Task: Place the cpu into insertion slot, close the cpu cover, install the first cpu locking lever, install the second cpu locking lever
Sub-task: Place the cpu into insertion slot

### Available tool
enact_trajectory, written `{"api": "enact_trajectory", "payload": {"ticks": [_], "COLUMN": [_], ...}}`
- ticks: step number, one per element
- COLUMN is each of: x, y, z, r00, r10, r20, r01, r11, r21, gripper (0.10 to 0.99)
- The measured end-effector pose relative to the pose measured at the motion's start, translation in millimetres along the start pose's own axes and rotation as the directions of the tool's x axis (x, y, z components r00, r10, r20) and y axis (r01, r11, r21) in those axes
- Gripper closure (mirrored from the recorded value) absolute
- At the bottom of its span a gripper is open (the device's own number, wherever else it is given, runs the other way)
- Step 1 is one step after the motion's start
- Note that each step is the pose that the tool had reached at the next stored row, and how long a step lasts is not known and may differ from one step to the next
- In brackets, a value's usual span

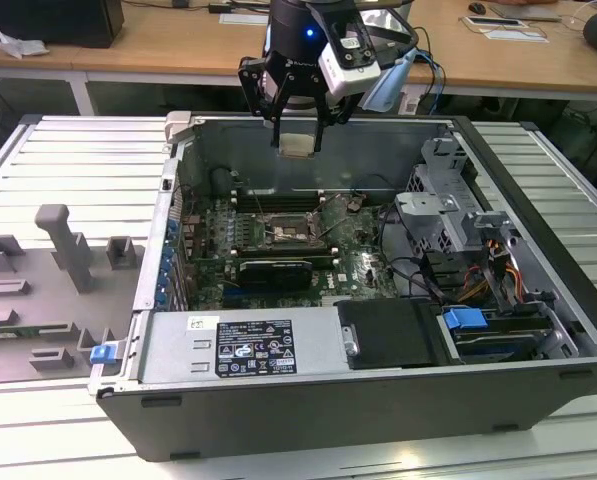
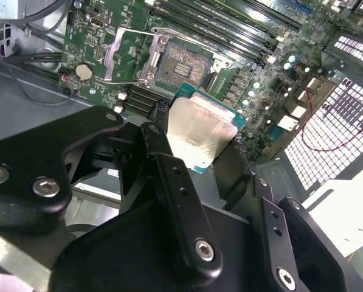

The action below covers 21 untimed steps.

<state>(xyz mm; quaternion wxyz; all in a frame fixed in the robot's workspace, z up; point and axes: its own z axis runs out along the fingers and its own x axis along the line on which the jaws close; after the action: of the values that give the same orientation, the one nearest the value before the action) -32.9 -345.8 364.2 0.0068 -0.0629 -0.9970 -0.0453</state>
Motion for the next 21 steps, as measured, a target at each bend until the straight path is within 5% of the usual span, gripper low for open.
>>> {"api": "enact_trajectory", "payload": {"ticks": [21], "x": [0.0], "y": [0.0], "z": [0.0], "r00": [0.9998], "r10": [0.018], "r20": [0.0016], "r01": [-0.018], "r11": [0.9998], "r21": [0.000], "gripper": [0.549]}}
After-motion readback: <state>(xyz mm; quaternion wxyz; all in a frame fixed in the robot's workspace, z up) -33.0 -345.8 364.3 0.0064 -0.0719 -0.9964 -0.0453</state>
